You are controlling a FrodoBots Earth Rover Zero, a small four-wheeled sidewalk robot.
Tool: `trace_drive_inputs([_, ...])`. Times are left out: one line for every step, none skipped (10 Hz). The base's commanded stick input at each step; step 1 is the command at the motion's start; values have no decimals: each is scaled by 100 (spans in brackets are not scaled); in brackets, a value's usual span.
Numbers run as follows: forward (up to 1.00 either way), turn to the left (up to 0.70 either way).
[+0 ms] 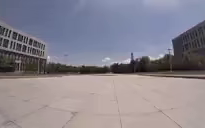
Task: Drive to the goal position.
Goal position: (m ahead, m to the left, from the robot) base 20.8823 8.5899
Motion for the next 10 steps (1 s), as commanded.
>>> trace_drive_inputs([50,1])
trace_drive_inputs([50,1])
trace_drive_inputs([50,1])
trace_drive_inputs([50,1])
trace_drive_inputs([50,1])
trace_drive_inputs([50,1])
trace_drive_inputs([50,1])
trace_drive_inputs([50,1])
trace_drive_inputs([50,1])
trace_drive_inputs([50,1])
